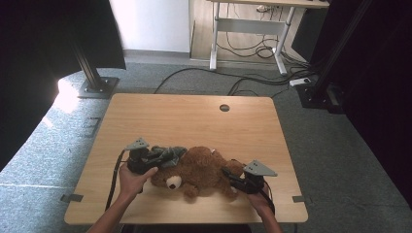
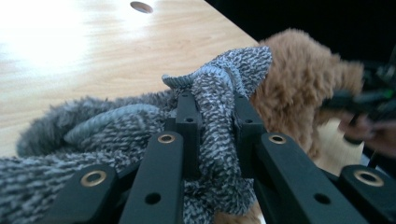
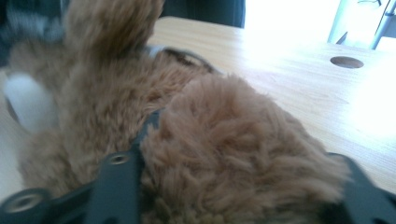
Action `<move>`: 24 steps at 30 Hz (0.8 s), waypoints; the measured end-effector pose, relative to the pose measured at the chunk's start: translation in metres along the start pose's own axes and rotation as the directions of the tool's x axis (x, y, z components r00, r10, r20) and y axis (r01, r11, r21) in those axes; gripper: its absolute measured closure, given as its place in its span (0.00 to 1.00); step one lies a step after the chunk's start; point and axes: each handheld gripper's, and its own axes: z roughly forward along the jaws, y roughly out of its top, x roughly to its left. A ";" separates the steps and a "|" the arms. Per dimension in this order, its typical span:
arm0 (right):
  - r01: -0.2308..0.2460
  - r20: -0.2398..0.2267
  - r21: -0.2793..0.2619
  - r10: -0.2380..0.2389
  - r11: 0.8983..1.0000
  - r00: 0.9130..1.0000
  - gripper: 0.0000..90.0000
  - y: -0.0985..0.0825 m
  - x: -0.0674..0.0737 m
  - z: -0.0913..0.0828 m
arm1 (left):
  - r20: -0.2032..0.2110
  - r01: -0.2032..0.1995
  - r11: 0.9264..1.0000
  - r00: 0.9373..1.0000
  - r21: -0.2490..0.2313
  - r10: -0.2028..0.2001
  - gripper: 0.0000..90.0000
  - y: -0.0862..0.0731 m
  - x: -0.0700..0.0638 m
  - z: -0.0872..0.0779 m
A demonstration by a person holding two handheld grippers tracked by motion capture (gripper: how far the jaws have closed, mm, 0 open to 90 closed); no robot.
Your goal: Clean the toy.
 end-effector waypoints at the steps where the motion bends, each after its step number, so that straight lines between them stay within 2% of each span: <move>1: -0.019 -0.007 -0.005 0.019 1.000 1.000 0.43 0.004 -0.001 -0.003 | 0.000 0.000 1.000 1.000 0.000 0.000 0.85 0.000 0.000 0.000; 2: -0.019 -0.007 -0.005 0.019 1.000 1.000 0.43 0.004 -0.001 -0.003 | 0.000 -0.008 1.000 1.000 -0.005 0.008 0.85 -0.004 -0.002 -0.001; 4: -0.028 -0.020 -0.022 0.028 0.999 0.999 0.36 0.014 -0.002 -0.009 | 0.008 -0.006 1.000 1.000 -0.012 0.006 0.86 -0.009 -0.003 -0.003; 6: -0.031 -0.023 -0.046 0.030 0.998 0.999 0.34 0.024 -0.003 -0.013 | 0.016 -0.003 1.000 1.000 -0.019 0.003 0.86 -0.014 -0.004 -0.004; 9: -0.029 -0.025 -0.062 0.028 0.998 0.999 0.33 0.047 -0.006 -0.016 | 0.031 0.008 1.000 0.999 -0.028 -0.007 0.86 -0.019 -0.005 -0.007; 11: -0.023 -0.041 -0.029 0.022 0.999 0.999 0.33 0.059 -0.008 -0.010 | 0.036 0.010 0.999 0.999 -0.031 -0.009 0.86 -0.020 -0.005 -0.008; 13: -0.026 -0.083 0.038 0.029 0.999 0.996 0.32 0.064 -0.011 0.004 | 0.038 0.015 0.999 0.999 -0.033 -0.014 0.86 -0.021 -0.005 -0.009; 15: -0.020 -0.130 0.138 0.038 0.990 0.991 0.31 0.058 -0.009 0.021 | 0.040 0.019 0.999 0.999 -0.038 -0.017 0.86 -0.022 -0.005 -0.010; 18: 0.001 -0.182 0.220 0.040 0.976 0.982 0.29 0.044 0.001 0.035 | 0.053 0.035 0.998 0.998 -0.047 -0.033 0.86 -0.023 -0.003 -0.012; 19: 0.007 -0.211 0.246 0.047 0.969 0.976 0.32 0.035 0.009 0.038 | 0.055 0.038 0.998 0.998 -0.047 -0.035 0.86 -0.024 -0.003 -0.012; 21: 0.010 -0.230 0.259 0.051 0.966 0.972 0.38 0.024 0.017 0.041 | 0.065 0.052 0.997 0.997 -0.049 -0.048 0.86 -0.024 -0.002 -0.014; 24: -0.012 -0.207 0.244 0.064 0.970 0.976 0.47 0.013 0.023 0.036 | 0.092 0.082 0.995 0.993 -0.058 -0.077 0.86 -0.026 -0.001 -0.017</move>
